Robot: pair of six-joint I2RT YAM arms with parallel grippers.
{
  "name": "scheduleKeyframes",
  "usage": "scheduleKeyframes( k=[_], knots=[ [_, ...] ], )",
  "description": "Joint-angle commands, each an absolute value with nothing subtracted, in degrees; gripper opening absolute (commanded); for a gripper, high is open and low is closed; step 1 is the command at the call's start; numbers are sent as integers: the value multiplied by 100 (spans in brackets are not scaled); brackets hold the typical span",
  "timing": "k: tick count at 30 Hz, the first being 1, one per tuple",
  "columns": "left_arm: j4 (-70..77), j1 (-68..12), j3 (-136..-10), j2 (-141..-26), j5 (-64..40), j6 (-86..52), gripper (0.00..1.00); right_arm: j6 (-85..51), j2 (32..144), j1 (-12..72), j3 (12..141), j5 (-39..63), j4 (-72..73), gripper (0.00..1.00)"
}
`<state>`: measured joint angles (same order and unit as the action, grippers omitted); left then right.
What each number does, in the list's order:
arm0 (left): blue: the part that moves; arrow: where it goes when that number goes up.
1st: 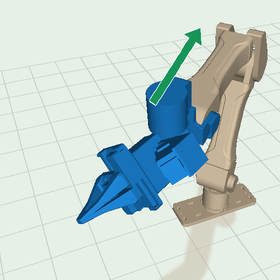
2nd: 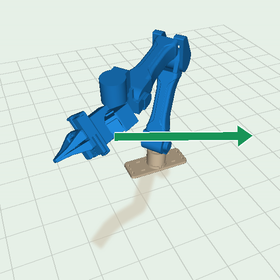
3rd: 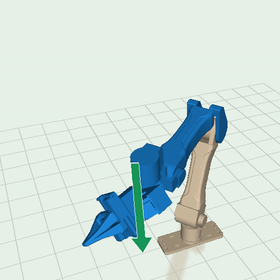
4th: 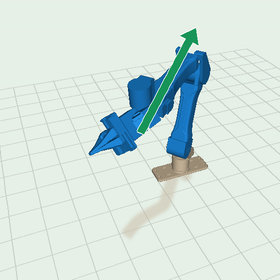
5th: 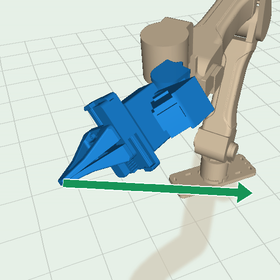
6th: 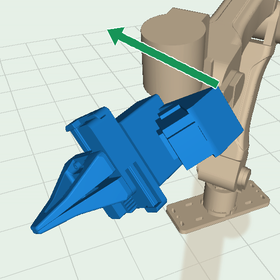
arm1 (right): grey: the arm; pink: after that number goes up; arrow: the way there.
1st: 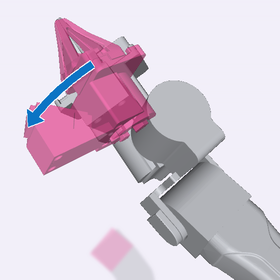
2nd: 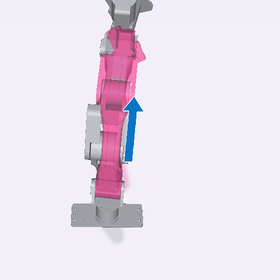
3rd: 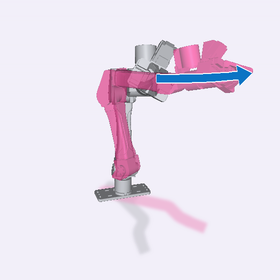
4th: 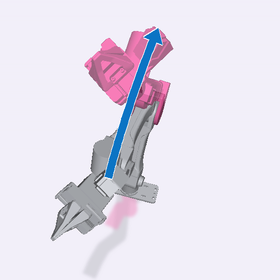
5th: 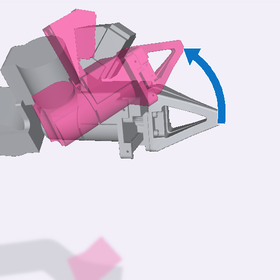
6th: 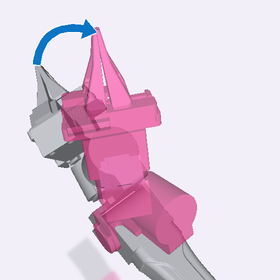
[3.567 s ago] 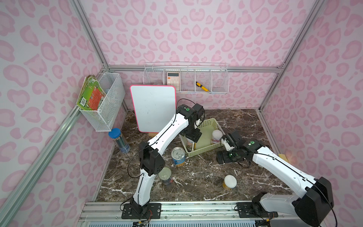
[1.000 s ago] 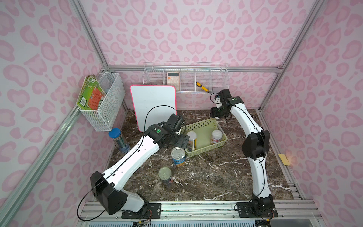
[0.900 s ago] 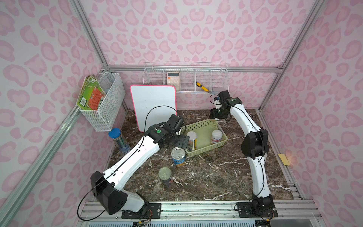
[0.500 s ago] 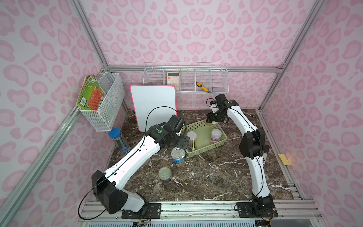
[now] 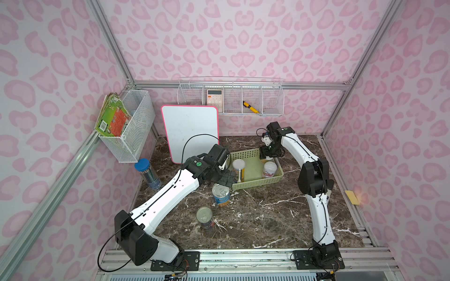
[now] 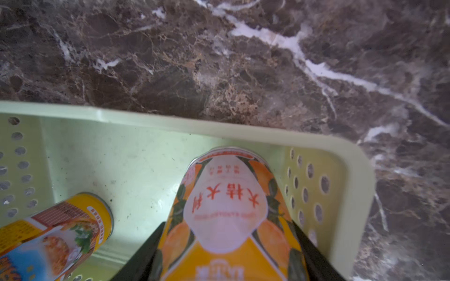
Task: Put the canned food in the basket
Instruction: Place the canned food in the basket.
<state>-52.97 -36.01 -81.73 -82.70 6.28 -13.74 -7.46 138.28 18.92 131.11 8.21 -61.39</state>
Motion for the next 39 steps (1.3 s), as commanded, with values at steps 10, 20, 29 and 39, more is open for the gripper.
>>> scheduleKeyframes(
  k=[10,20,29,39],
  knots=[
    [-5334,-3601,-8082,-8249,458,-1419,99,-720,13990,1912,13089,273,-6301,67],
    [-5657,-3597,-8290,-8481,413,-1494,99,-684,14040,1899,13166,344,-6294,87],
    [-5452,-3595,-8279,-8166,562,-1582,99,-808,13790,1846,13414,413,-6343,90],
    [-4567,-3601,-7891,-7424,369,-1345,99,-888,12860,1961,13448,698,-5741,70]
  ],
)
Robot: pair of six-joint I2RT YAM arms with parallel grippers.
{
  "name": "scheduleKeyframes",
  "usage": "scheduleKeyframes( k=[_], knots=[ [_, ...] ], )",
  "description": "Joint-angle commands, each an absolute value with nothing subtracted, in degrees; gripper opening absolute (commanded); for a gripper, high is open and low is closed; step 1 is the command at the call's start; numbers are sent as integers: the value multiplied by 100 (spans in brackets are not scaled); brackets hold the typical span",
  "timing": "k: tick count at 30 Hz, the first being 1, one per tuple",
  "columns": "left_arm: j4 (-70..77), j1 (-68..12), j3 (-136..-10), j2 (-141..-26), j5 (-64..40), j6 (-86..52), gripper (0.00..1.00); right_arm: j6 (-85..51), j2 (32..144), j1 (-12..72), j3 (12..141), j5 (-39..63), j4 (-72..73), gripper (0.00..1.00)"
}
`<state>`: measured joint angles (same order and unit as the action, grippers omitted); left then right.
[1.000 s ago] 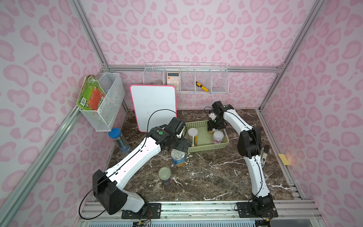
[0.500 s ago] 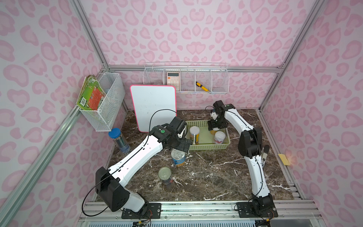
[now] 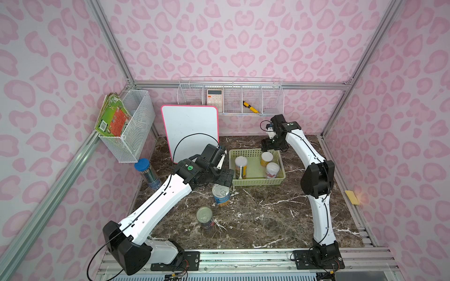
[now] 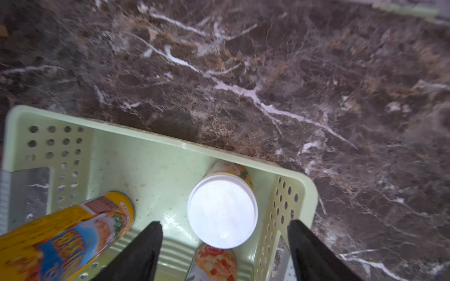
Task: Put the canned food in the basket
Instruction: Place the canned food in the basket, then adjust the canned food in the basket.
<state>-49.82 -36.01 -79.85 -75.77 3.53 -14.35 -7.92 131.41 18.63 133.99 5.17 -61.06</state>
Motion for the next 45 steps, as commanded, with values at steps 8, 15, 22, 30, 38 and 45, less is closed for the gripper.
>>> scheduleKeyframes(
  k=[8,15,22,30,38,45],
  knots=[
    [-4399,-3582,-7910,-7557,402,-1328,99,-1226,12504,2635,13042,1026,-5433,56],
    [-4589,-3014,-8054,-7532,292,-1497,99,-1199,11749,3139,11980,1030,-4948,74],
    [-4758,-2752,-7751,-7462,-228,-1411,99,-977,12136,3285,12461,859,-5512,81],
    [-4910,-2755,-7183,-7184,-141,-1580,99,-871,13275,3508,13835,660,-6379,84],
    [-5138,-2758,-7120,-7085,8,-1599,99,-889,13303,3699,13377,435,-6381,85],
    [-5167,-2758,-7077,-7031,112,-1610,99,-853,13331,3766,13251,325,-6498,84]
  ],
)
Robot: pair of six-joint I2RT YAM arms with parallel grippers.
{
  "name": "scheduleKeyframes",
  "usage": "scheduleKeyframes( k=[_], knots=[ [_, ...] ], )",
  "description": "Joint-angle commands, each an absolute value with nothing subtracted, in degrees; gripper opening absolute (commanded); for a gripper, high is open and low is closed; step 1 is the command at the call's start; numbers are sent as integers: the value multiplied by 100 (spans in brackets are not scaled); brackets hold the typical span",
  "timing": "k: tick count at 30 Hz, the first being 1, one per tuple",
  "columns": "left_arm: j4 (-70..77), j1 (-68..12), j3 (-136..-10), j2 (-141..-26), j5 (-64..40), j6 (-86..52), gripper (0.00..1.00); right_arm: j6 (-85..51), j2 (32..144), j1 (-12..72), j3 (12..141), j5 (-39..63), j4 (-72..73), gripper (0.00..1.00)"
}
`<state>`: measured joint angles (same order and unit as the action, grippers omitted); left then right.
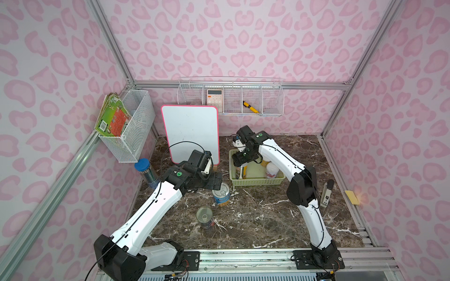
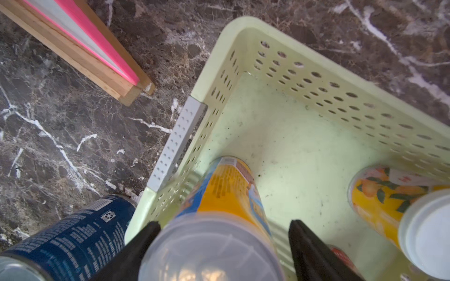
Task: Put the canned food in the basket
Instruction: Adjust the canned food in the basket.
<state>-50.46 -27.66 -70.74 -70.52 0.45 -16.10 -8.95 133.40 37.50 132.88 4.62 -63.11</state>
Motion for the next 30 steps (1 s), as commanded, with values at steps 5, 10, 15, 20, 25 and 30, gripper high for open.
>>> scheduleKeyframes(
  k=[5,10,15,20,25,30],
  knots=[
    [-5131,-2755,-7049,-7022,127,-1600,99,-844,13314,3831,13027,274,-6444,75],
    [-5132,-2753,-7014,-7016,158,-1582,99,-869,13203,3940,13069,206,-6515,61],
    [-5117,-2756,-6997,-7034,165,-1599,99,-879,13143,4137,13087,126,-6598,54],
    [-5115,-2754,-6976,-7003,191,-1600,99,-887,12994,4294,13087,185,-6621,51],
    [-5107,-2754,-6944,-6962,185,-1608,99,-927,12955,4393,12847,128,-6642,52],
    [-5070,-2756,-6924,-6973,168,-1600,99,-888,12945,4420,12649,140,-6582,64]
  ],
)
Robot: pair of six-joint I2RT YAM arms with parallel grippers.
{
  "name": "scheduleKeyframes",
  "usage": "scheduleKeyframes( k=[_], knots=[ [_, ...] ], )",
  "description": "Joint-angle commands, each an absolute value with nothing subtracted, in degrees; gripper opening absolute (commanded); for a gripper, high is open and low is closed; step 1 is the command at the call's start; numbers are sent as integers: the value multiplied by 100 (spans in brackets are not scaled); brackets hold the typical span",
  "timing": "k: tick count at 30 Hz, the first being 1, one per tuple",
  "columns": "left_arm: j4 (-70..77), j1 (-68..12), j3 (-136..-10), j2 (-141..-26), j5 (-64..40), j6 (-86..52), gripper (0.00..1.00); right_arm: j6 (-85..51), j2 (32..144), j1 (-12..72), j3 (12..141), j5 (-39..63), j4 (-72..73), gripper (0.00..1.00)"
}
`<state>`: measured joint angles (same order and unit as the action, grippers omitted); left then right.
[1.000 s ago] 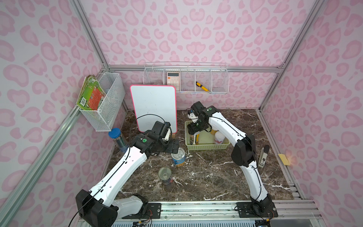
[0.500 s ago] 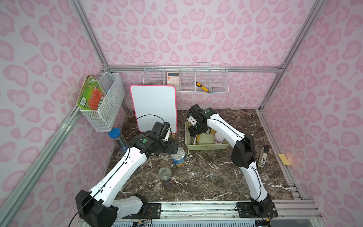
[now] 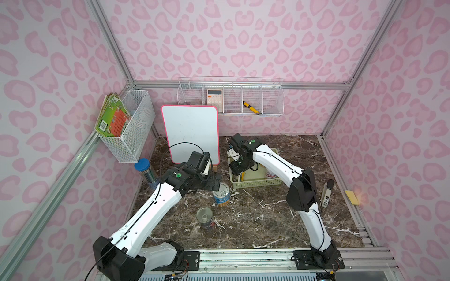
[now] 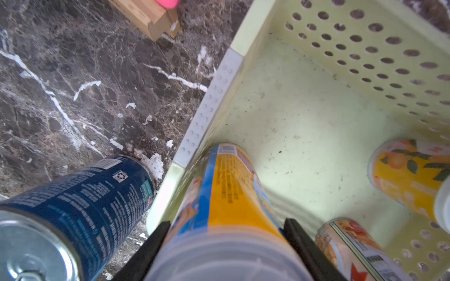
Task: Put the canned food in the basket
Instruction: Adjust the canned food in the basket.
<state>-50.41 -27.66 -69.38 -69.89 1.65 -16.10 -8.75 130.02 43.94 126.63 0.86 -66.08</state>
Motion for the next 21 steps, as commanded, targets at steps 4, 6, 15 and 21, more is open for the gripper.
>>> scheduleKeyframes(
  k=[4,6,15,21],
  knots=[
    [-5058,-2759,-6915,-6961,141,-1595,99,-917,12925,4436,12654,37,-6518,78],
    [-5083,-2753,-6932,-6961,67,-1574,99,-932,12881,4430,12727,-13,-6486,82],
    [-6070,-2773,-7036,-7192,-967,-1397,99,-1085,12381,4264,12756,-2,-6262,89],
    [-6240,-2917,-6857,-7253,-1144,-1336,99,-1190,11503,3953,12152,200,-5814,90]
  ],
)
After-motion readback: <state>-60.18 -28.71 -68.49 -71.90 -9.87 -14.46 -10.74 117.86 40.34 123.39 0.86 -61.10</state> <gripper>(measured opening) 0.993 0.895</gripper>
